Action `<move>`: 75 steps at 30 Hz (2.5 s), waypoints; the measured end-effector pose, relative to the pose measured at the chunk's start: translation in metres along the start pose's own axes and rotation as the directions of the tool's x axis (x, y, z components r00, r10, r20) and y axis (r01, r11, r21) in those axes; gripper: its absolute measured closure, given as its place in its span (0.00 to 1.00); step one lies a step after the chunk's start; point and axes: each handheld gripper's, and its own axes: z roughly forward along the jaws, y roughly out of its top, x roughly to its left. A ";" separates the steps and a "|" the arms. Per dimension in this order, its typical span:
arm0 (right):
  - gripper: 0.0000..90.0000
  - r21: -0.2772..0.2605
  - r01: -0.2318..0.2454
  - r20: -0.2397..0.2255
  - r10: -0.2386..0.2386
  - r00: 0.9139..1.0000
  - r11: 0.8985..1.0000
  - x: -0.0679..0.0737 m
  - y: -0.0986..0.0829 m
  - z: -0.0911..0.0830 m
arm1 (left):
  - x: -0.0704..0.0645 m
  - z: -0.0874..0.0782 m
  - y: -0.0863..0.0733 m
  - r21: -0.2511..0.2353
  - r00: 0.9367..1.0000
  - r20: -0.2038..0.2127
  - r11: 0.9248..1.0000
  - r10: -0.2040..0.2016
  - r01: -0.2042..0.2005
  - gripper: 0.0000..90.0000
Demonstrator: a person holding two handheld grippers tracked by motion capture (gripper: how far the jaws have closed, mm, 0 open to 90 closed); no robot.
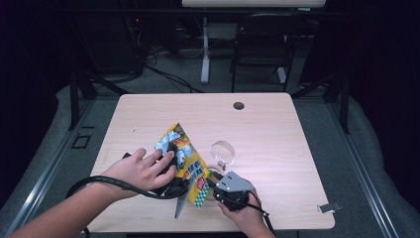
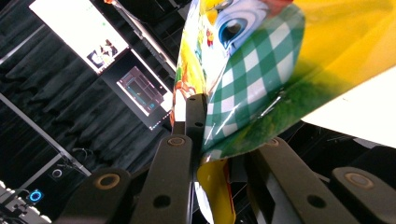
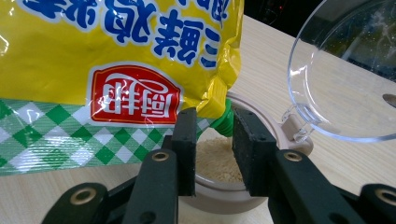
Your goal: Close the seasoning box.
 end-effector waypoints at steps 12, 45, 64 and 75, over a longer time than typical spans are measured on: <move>0.78 0.003 0.003 0.001 -0.003 1.000 1.000 0.000 0.000 0.000 | 0.001 0.000 0.000 0.004 1.000 0.008 1.000 0.004 -0.004 0.92; 0.78 -0.006 0.009 0.003 -0.009 1.000 1.000 0.000 0.001 0.000 | 0.006 -0.002 0.001 0.005 1.000 0.006 1.000 0.013 -0.013 0.93; 0.78 -0.004 0.011 0.002 -0.011 1.000 1.000 0.001 0.001 -0.001 | 0.008 -0.002 0.002 0.005 1.000 -0.002 1.000 0.016 -0.016 0.93; 0.78 -0.005 0.010 0.000 -0.010 1.000 1.000 0.001 0.001 -0.001 | 0.009 -0.002 0.002 0.007 1.000 0.000 1.000 0.019 -0.019 0.93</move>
